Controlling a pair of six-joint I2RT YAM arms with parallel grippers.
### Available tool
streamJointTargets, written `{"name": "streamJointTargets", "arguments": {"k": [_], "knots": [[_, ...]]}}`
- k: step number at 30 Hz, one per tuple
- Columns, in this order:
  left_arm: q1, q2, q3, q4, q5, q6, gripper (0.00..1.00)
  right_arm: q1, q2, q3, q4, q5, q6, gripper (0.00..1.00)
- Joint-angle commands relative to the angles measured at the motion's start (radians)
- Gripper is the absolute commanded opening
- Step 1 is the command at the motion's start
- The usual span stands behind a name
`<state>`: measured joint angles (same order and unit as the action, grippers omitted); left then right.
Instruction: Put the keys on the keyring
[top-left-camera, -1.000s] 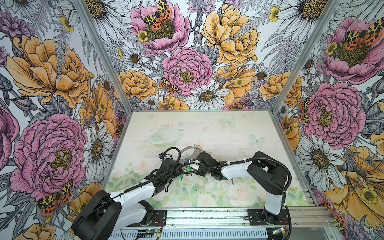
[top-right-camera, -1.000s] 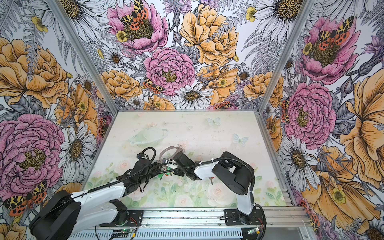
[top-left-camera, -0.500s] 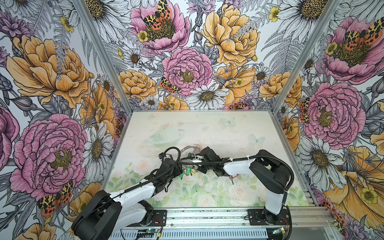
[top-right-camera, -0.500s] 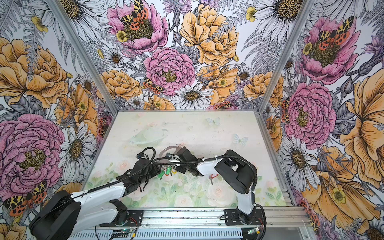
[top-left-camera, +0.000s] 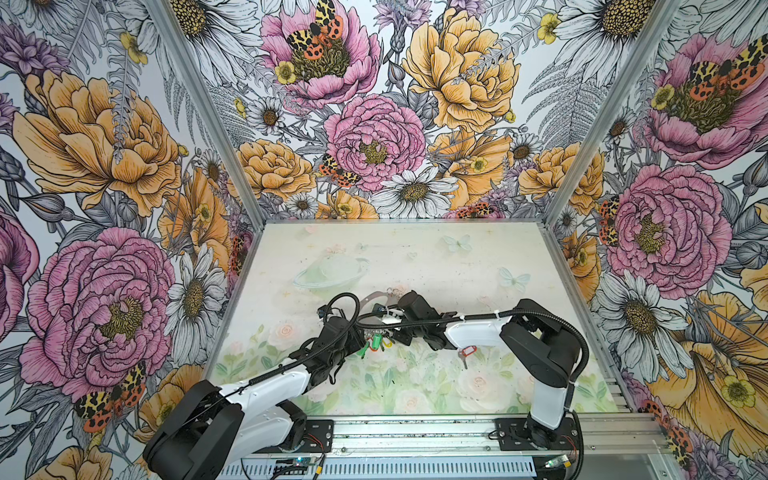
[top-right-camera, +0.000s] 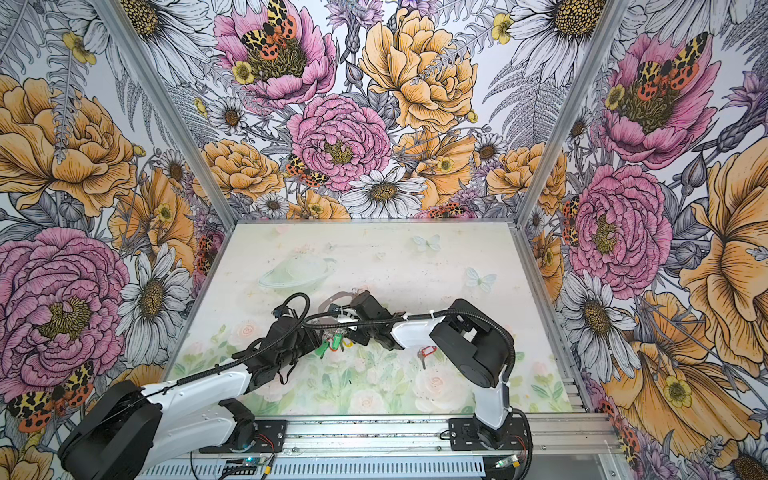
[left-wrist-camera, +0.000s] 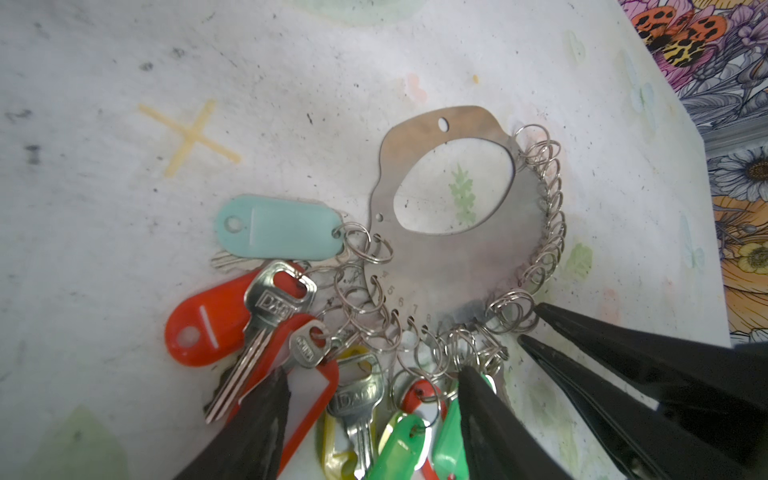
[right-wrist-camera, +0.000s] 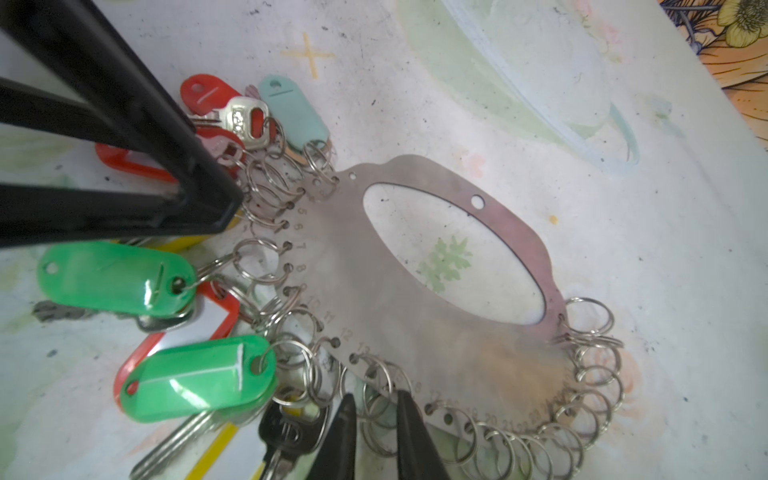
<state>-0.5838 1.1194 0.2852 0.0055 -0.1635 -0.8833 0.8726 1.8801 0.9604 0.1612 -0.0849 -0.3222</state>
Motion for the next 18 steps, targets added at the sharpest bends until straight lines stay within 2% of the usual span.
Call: {"name": "streamJointTargets", "arguments": {"k": [1,15,18], "knots": [[0.016,0.030,-0.035,-0.141,0.021,0.004,0.66,0.005,0.027,0.040,-0.034,-0.026,0.025,0.22],[0.016,0.030,-0.036,-0.139,0.019,0.006,0.66,0.011,0.070,0.087,-0.110,-0.026,0.044,0.27],[0.016,0.027,-0.038,-0.138,0.019,0.005,0.66,0.016,0.076,0.096,-0.117,-0.029,0.044,0.25]]}}
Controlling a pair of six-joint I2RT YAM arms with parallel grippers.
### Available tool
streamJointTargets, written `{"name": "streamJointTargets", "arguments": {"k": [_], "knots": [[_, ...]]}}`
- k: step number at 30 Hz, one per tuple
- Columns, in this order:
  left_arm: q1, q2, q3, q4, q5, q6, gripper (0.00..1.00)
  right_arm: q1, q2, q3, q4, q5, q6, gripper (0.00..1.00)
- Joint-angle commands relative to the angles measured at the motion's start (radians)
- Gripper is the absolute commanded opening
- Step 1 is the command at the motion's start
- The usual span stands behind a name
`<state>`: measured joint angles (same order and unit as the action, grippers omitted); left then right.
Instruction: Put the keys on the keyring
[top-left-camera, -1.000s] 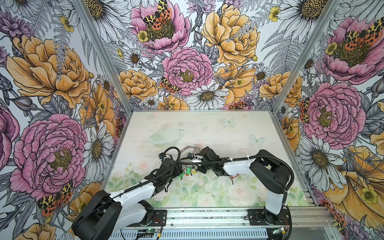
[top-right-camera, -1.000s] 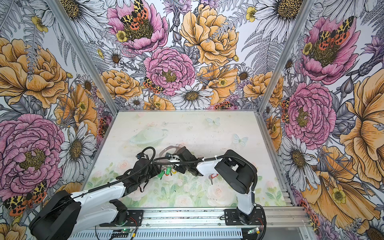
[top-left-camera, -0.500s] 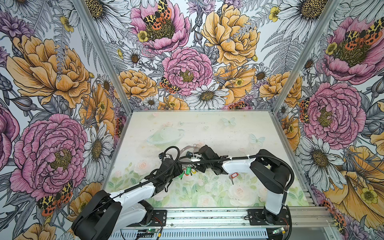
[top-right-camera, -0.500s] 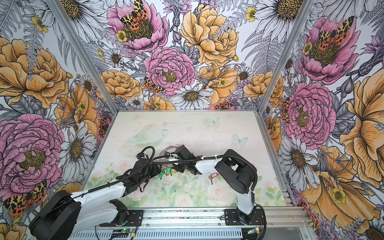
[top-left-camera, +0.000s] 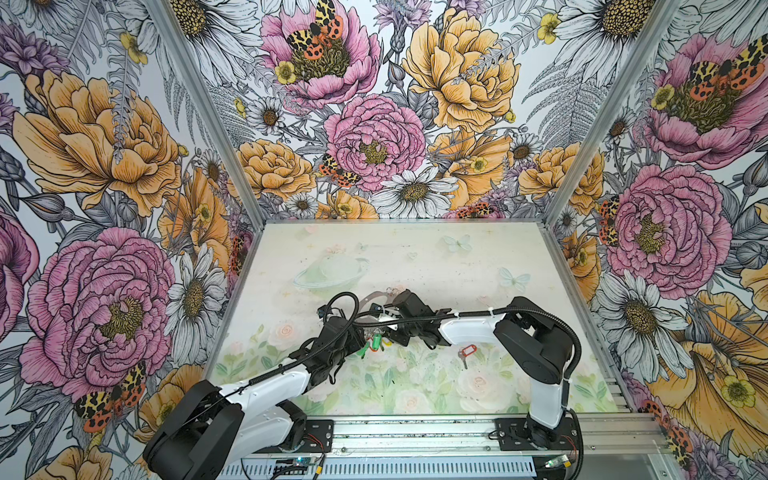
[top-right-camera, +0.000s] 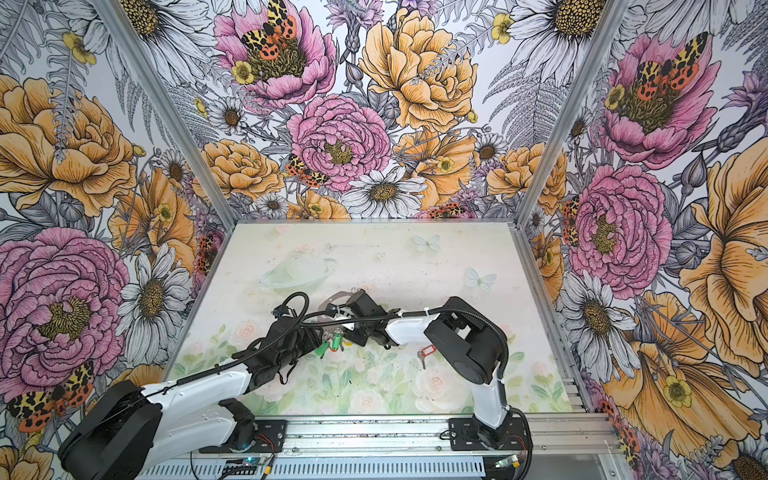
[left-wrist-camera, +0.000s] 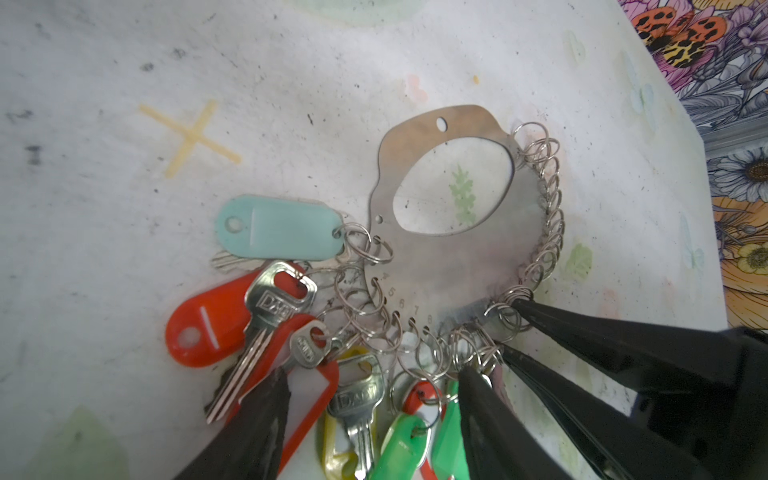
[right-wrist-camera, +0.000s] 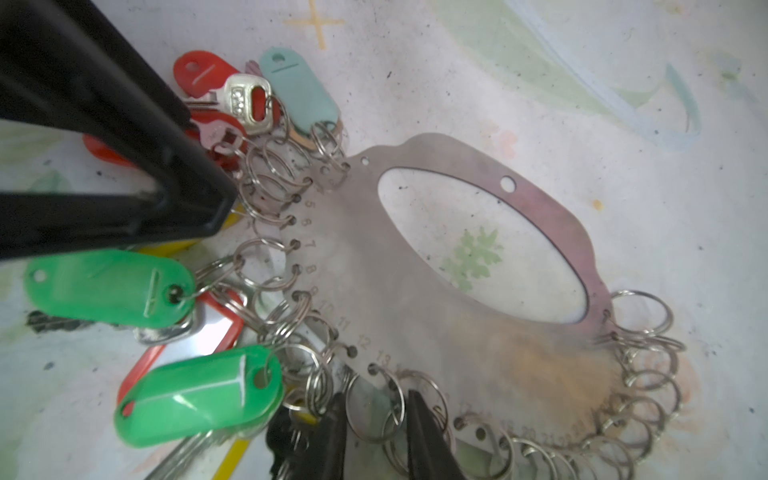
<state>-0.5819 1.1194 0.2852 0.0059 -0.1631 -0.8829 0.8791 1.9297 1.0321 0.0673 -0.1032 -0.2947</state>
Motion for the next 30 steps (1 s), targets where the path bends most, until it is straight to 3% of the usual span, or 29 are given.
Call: {"name": "streamJointTargets", "arguments": {"k": [1,12,30], "knots": [[0.014,0.025,-0.038,-0.138,0.020,0.005,0.66,0.012,0.026,0.024,-0.019,-0.011,0.016,0.24],[0.015,0.029,-0.037,-0.139,0.019,0.006,0.66,0.014,-0.011,0.011,-0.011,-0.009,0.019,0.13],[0.014,0.033,-0.036,-0.140,0.016,0.004,0.66,0.016,-0.029,0.043,-0.103,-0.085,0.116,0.19]]}}
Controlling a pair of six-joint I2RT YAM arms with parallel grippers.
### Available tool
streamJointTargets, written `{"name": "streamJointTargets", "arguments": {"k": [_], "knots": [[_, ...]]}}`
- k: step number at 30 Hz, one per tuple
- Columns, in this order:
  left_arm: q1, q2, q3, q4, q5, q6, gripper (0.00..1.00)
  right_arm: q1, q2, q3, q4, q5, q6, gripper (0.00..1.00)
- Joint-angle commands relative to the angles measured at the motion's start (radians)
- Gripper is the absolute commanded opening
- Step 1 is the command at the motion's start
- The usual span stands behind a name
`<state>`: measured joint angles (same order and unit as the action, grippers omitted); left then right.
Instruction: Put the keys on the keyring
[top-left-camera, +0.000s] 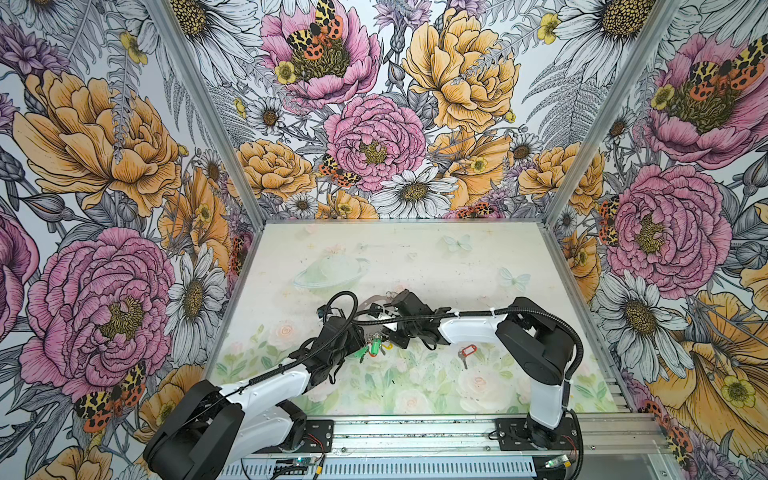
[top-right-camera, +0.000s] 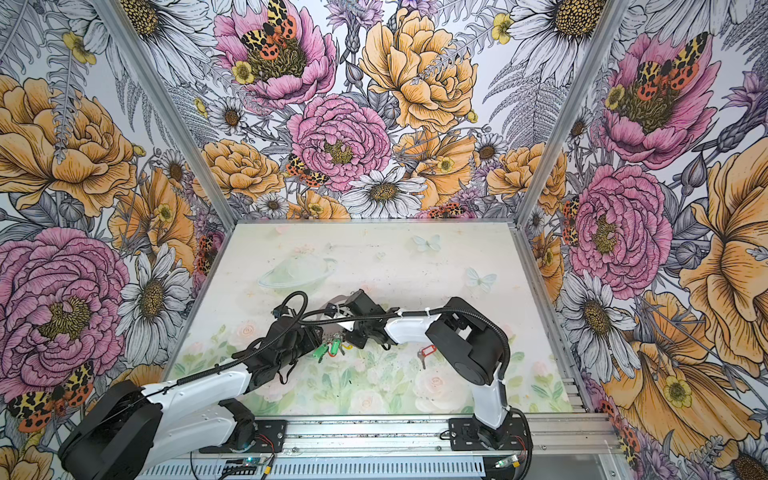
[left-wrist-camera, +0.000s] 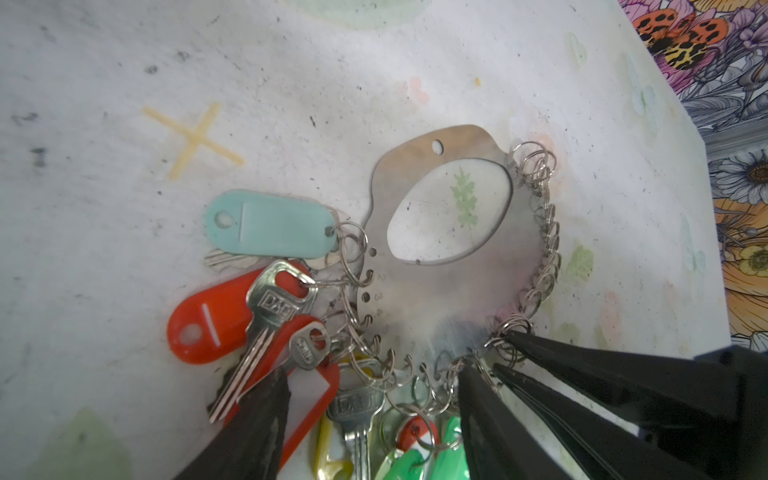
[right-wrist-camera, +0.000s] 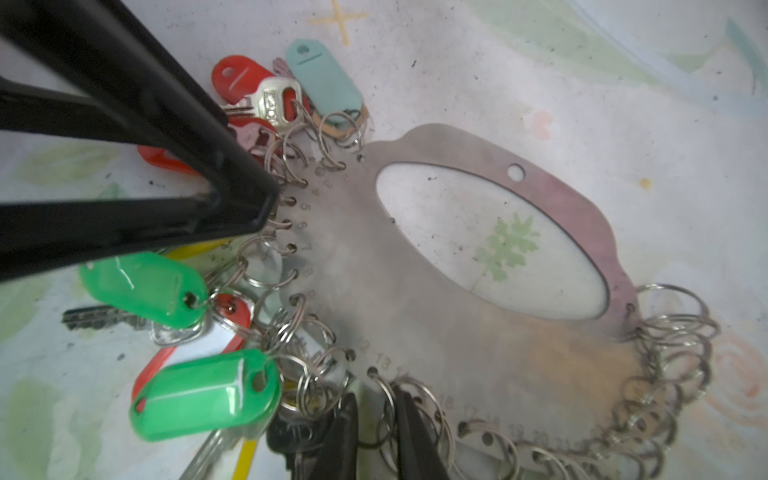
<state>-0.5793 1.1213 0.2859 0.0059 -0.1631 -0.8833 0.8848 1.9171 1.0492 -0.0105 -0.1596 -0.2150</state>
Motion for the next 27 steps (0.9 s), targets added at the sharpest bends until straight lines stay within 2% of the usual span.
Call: {"name": "streamJointTargets", "arguments": {"k": [1,7,14,20,27], "knots": [[0.012,0.031,-0.037,-0.141,0.016,0.004,0.66,0.011,-0.017,0.028,-0.024,-0.031,0.038,0.18],[0.012,0.033,-0.036,-0.140,0.016,0.005,0.66,0.011,-0.027,0.035,-0.025,-0.044,0.054,0.16],[0.012,0.032,-0.036,-0.140,0.017,0.004,0.66,0.017,-0.033,0.047,-0.033,-0.054,0.077,0.19],[0.012,0.032,-0.037,-0.141,0.017,0.005,0.66,0.020,-0.032,0.096,-0.106,-0.034,0.140,0.19],[0.012,0.035,-0.036,-0.138,0.016,0.006,0.66,0.029,-0.009,0.123,-0.170,-0.014,0.158,0.19]]}}
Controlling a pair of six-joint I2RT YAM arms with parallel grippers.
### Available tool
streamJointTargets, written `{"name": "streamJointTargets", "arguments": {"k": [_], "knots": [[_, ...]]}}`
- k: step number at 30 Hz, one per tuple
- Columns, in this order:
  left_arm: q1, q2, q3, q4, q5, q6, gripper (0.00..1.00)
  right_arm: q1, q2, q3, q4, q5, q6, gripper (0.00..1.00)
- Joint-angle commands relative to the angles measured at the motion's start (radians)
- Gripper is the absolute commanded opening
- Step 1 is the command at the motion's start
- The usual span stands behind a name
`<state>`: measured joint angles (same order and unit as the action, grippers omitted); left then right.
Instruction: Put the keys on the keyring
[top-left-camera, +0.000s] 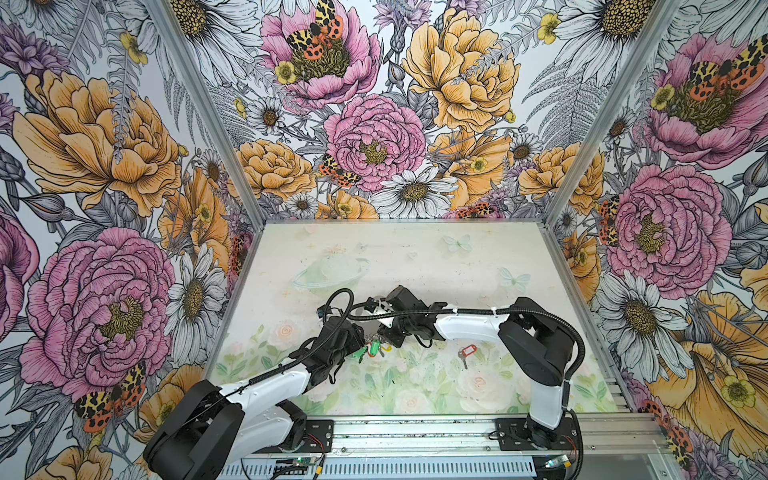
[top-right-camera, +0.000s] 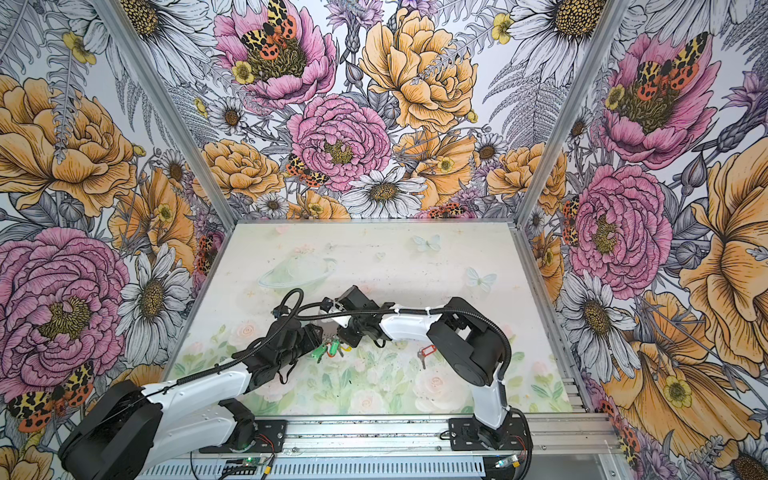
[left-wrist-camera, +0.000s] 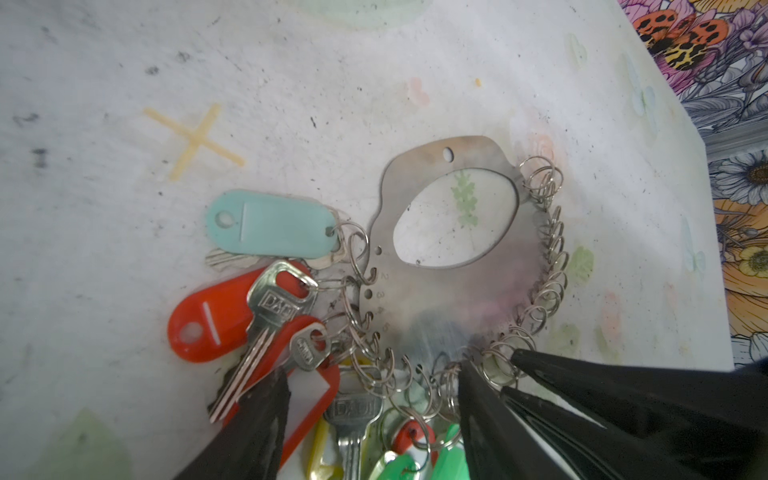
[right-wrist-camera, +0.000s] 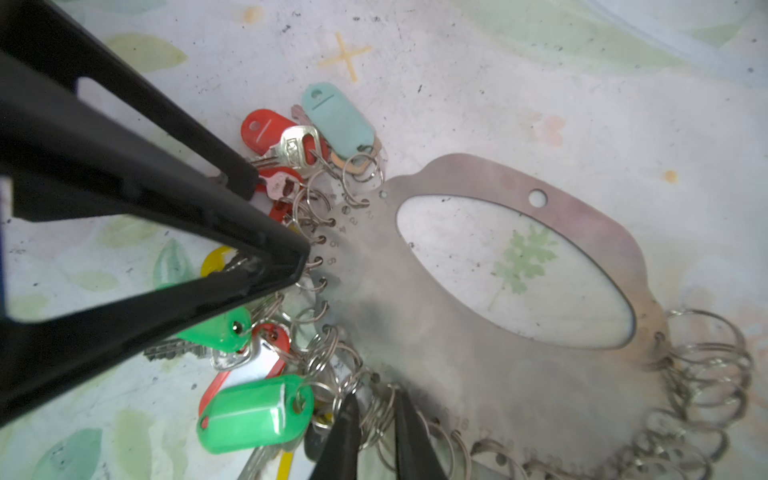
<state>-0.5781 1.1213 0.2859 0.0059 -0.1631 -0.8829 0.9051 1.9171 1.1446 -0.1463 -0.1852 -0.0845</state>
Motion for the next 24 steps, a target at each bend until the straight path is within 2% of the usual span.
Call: {"name": "streamJointTargets", "arguments": {"k": [1,19,24], "knots": [[0.010,0.034,-0.037,-0.138,0.017,0.006,0.66,0.010,-0.007,0.029,-0.039,0.019,0.029,0.19],[0.011,0.039,-0.034,-0.139,0.019,0.007,0.66,0.032,0.019,0.084,-0.118,0.129,0.084,0.24],[0.011,0.035,-0.036,-0.141,0.019,0.006,0.66,0.033,0.007,0.112,-0.119,0.156,0.154,0.24]]}}
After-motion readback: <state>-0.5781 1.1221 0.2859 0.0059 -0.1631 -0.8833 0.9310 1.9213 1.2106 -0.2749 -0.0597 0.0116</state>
